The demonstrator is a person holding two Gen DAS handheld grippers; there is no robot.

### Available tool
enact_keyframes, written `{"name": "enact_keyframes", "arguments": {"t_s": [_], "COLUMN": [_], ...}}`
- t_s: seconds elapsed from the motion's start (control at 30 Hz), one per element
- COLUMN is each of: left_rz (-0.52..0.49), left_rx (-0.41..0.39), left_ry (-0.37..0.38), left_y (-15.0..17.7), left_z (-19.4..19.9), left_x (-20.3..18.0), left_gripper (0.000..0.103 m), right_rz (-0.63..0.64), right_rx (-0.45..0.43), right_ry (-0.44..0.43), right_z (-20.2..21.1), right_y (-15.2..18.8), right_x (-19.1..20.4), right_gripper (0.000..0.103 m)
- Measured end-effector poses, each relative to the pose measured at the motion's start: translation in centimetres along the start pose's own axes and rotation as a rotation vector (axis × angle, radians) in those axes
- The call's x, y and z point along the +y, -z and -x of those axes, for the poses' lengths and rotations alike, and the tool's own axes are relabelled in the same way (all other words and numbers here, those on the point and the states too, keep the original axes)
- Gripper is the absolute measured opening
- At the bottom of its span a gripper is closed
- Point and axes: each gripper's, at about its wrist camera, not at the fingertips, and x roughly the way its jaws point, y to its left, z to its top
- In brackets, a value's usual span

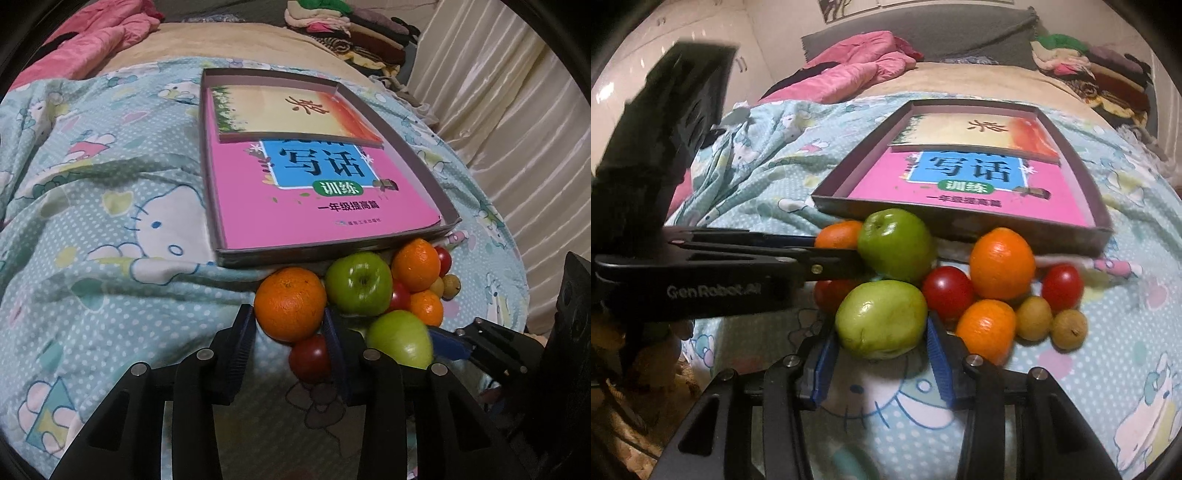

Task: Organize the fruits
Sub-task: 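Move the left tool to an orange while the right tool reaches a green apple, then close the left tool on the orange while the right tool closes on the green apple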

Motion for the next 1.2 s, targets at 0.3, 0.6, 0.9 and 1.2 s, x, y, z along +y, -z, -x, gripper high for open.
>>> {"name": "enact_keyframes", "arguments": {"t_s": [0.3, 0.6, 0.9, 1.2], "left_rz": [-0.021, 0.009, 0.031, 0.053], "left_rx": [-0.016, -0.016, -0.081, -0.159], "left_ry": [-0.033, 0.006, 0.012, 0.015], "left_y": [-0.3, -0.5, -0.3, -0.5], "left_z": [-0.3, -0.4, 2.0, 4.1], "left_x": [-0.3, 0.1, 0.5, 0.8], "left_gripper": [0.042, 0.040, 0.039, 0.039], "right_rz": [-0.038, -0.027, -0.050, -0.093], "right_rx": [-0.051, -0.070, -0.128, -0.191], "right_ry": [-0.005, -0.001, 0.006, 0.029], "right_z": [1.9, 2.1, 3.7, 5.1], "right_y": [-0.3, -0.7, -1.4, -2.7], "right_x": [-1.1, -1.0, -2.3, -4.2], "right_gripper": [0.045, 0.045, 0.045, 0.045]}}
